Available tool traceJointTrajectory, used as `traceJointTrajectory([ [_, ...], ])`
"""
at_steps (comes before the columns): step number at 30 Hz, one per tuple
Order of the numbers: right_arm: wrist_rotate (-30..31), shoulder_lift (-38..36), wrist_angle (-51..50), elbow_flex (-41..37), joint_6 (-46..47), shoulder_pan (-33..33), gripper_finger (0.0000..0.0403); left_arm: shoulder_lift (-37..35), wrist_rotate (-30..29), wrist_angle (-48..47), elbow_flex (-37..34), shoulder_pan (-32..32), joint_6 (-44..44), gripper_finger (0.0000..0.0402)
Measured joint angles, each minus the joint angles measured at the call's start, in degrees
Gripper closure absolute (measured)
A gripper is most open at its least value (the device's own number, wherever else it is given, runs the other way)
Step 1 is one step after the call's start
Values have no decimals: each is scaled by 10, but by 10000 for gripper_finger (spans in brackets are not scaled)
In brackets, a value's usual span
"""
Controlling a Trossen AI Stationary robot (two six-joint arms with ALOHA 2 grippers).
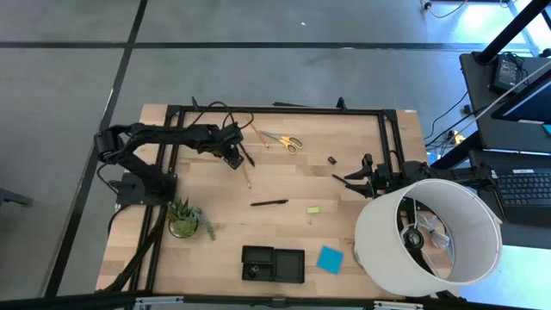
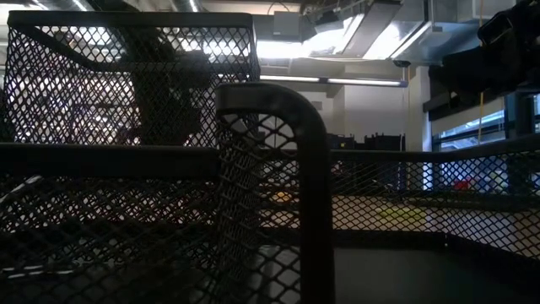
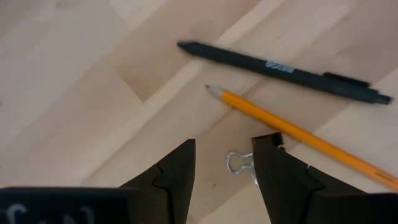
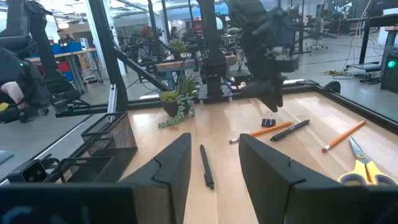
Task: Pick and place office supplies into organizer
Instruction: Put the left black binder clip into the black desk organizer
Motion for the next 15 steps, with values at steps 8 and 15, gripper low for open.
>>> traceJointTrajectory([
  [8, 0, 0, 0, 0, 0, 0, 266, 29, 24, 7, 0, 6, -15, 248],
  [15, 0, 0, 0, 0, 0, 0, 266, 23, 45, 17, 0, 9, -35, 249],
])
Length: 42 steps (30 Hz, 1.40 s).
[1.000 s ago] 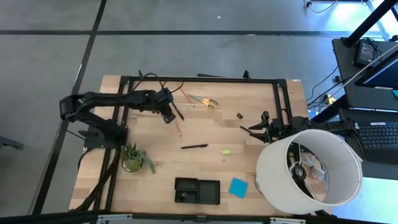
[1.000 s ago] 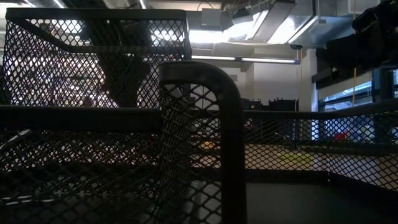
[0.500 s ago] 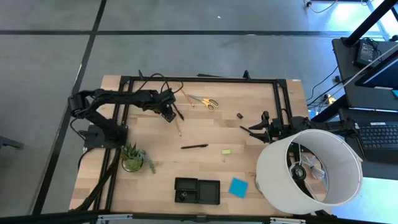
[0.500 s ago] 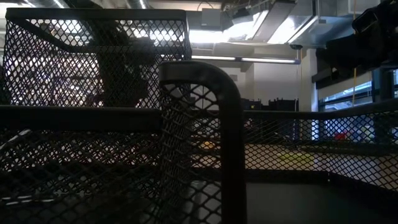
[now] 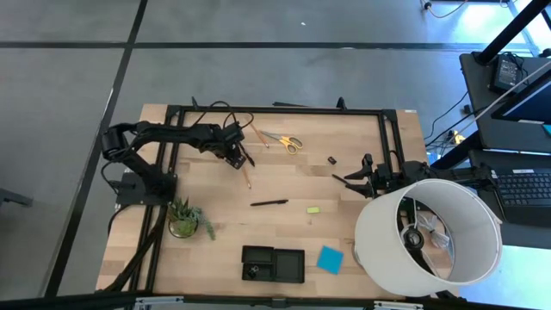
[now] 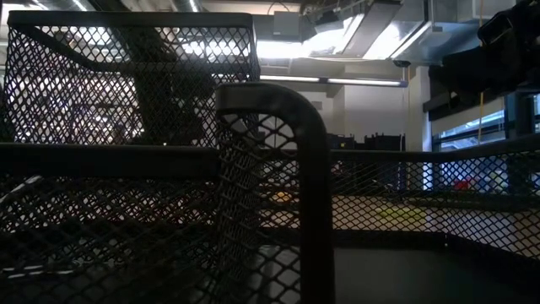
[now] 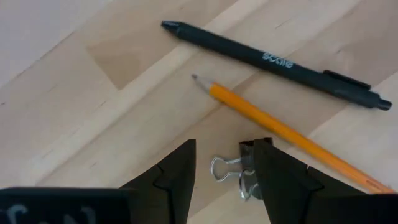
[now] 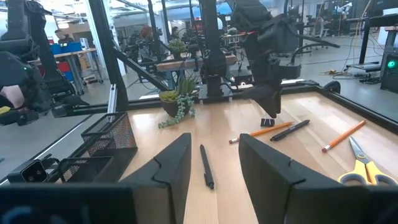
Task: Pick and place office supplies into organizer
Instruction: Put the left black binder clip into the black desk organizer
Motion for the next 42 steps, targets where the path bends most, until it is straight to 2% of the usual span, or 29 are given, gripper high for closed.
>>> traceJointTrajectory([
  [18, 0, 0, 0, 0, 0, 0, 266, 0, 56, -28, 0, -1, -16, 254],
  [23, 0, 0, 0, 0, 0, 0, 266, 0, 55, -25, 0, 0, -16, 263],
  [30, 0, 0, 0, 0, 0, 0, 266, -1, 55, -17, 0, 0, -15, 305],
  [38, 0, 0, 0, 0, 0, 0, 266, -3, 55, -13, 1, -1, 3, 392],
  [42, 0, 0, 0, 0, -1, 0, 266, -11, 61, -23, 0, -4, 48, 398],
])
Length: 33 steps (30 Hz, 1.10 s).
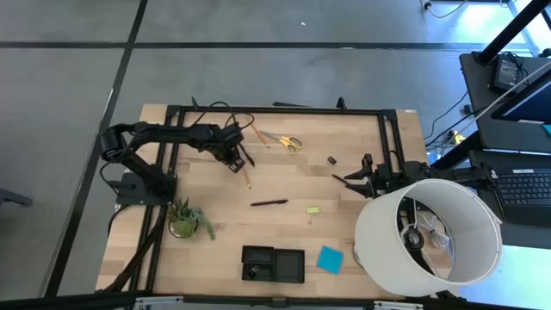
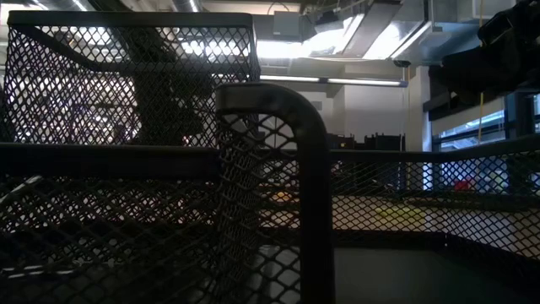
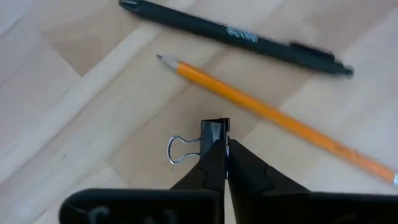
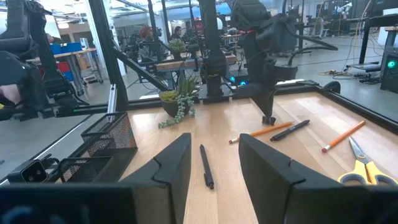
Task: Pick and place office supplies into organizer
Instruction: Put the left black binder clip into the black desk organizer
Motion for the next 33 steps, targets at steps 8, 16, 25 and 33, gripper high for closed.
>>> traceJointTrajectory([
  [8, 0, 0, 0, 0, 2, 0, 266, -114, 18, -42, 31, -46, 33, 399],
  [16, 0, 0, 0, 0, 3, 0, 266, -228, 39, 70, 33, -263, 105, 399],
  [25, 0, 0, 2, 0, 3, 0, 266, -217, -87, 261, 13, -567, 214, 399],
  [33, 0, 0, 5, 0, 4, 0, 266, -90, -184, 407, 14, -679, 208, 399],
])
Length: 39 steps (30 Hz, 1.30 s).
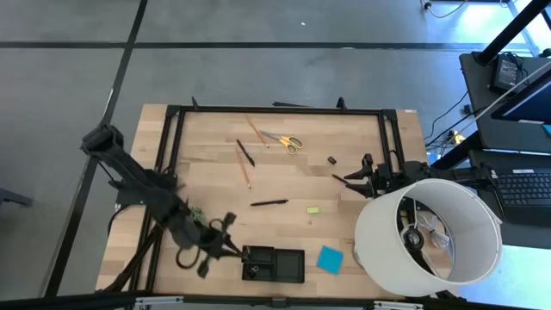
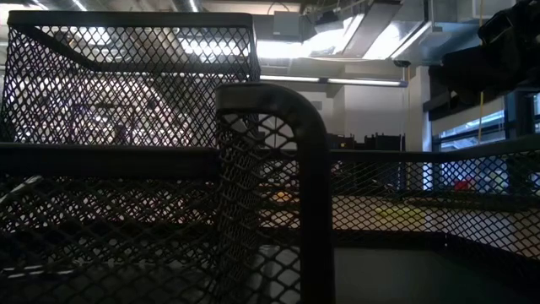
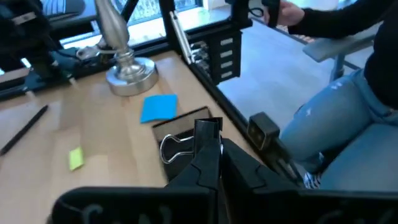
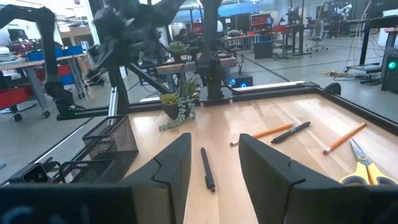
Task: Pick and place office supplies into organizer
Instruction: Put the left black binder clip into the black desk organizer
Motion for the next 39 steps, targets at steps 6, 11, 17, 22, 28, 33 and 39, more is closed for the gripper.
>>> traceJointTrajectory([
  [6, 0, 0, 0, 0, -1, 0, 266, 92, -21, 123, 0, -27, -7, 399],
  [11, 0, 0, 0, 0, -1, 0, 266, 138, -66, 160, 0, -44, -50, 399],
  [17, 0, 0, 0, 0, -1, 0, 266, 178, -119, 165, 1, -71, -155, 399],
  [22, 0, 0, 0, 0, -1, 0, 266, 208, -173, 172, 15, -94, -205, 399],
  [28, 0, 0, 0, 0, -2, 0, 266, 256, -202, 170, 24, -103, -256, 399],
  [33, 0, 0, 0, 0, -1, 0, 266, 286, -211, 169, 24, -102, -302, 399],
  [39, 0, 0, 0, 0, -1, 0, 266, 292, -207, 164, 24, -102, -331, 399],
])
